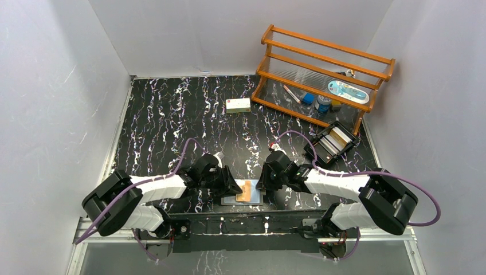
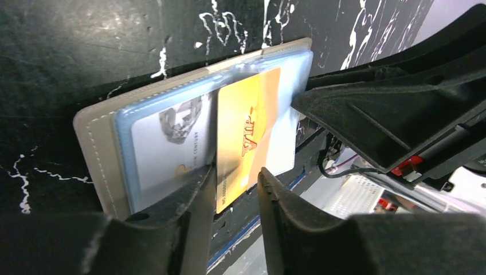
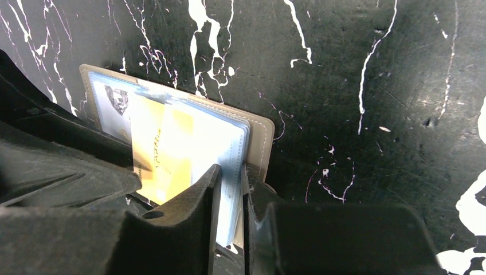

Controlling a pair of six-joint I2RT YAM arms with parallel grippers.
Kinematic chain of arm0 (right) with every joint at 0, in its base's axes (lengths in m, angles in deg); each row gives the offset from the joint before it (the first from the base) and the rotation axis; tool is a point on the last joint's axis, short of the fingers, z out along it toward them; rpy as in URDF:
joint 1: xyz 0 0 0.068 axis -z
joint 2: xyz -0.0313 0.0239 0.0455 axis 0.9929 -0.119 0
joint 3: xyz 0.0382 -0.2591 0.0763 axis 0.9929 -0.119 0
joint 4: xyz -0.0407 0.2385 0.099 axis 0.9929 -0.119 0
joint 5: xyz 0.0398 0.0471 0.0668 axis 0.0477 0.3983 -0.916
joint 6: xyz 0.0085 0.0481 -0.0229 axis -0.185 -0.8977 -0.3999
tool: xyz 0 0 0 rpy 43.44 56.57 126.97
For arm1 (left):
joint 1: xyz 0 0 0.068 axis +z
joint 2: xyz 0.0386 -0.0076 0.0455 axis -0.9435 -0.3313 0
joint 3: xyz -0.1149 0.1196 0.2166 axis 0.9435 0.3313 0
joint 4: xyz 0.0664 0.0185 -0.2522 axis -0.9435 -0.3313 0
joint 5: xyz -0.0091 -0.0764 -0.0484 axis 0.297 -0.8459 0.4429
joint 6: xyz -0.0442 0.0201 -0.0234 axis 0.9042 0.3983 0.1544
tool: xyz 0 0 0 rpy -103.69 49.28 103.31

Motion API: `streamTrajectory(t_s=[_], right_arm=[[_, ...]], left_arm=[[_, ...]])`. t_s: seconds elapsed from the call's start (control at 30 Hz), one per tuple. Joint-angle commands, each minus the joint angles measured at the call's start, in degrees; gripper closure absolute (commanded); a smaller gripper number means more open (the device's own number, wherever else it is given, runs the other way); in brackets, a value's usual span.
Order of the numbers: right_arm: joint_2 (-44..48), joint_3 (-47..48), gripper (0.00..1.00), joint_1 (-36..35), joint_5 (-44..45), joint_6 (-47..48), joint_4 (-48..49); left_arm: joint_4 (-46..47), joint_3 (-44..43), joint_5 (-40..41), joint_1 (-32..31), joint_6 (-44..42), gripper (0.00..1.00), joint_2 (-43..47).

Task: Put the credit cards into the card holder

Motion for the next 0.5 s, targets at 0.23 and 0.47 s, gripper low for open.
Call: streamTrajectory(t_s=[0.23, 0.47], right_arm=[[5.41, 2.61, 0.70, -0.09, 5.64, -0.04, -8.80], [5.58, -0.53, 0.66, -0.12, 5.16, -1.52, -6.86]], left_arm=[[-12.52, -6.23, 5.31, -0.37, -5.49, 0.56, 0.76], [-12.49, -7.77, 4.82, -0.32, -6.41, 0.54, -1.17]])
